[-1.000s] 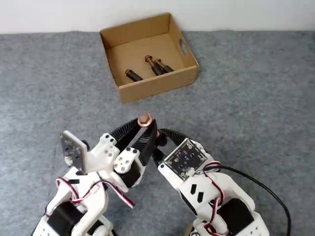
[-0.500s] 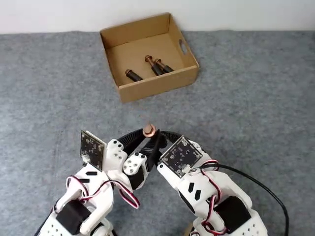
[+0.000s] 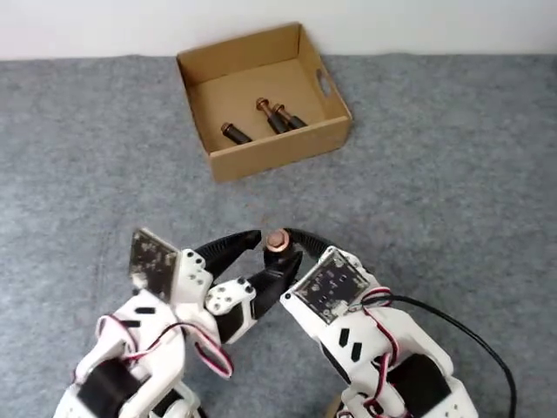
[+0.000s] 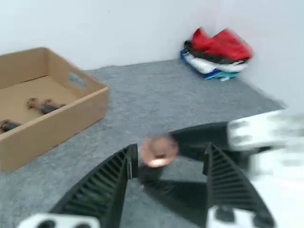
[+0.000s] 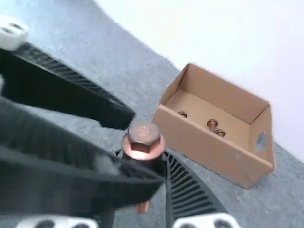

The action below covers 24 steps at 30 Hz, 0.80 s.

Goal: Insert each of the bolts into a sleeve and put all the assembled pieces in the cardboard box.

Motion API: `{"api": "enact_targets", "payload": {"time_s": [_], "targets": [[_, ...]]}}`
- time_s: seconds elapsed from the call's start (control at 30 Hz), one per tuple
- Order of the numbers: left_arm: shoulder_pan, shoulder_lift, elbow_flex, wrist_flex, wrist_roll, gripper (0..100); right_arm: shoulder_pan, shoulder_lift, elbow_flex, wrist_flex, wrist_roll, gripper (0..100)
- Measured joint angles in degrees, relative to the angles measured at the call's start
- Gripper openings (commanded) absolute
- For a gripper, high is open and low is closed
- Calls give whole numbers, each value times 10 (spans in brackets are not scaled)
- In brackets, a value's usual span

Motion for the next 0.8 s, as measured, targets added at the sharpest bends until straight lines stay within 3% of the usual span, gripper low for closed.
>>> {"api": "enact_targets", "payload": {"time_s": [0.17,0.37,0.6,0.8], "targets": [[-39,-3,-36,38,-3,216,30,2,0,0,-1,9],[-142,-3,-18,40,-54,4,84,3,1,0,-4,9],[-262,-3,95,19,-83,5,180,18,1,15,-105,9],[-305,3,202,13,-120,5,247,134,-53,22,-201,9]]}}
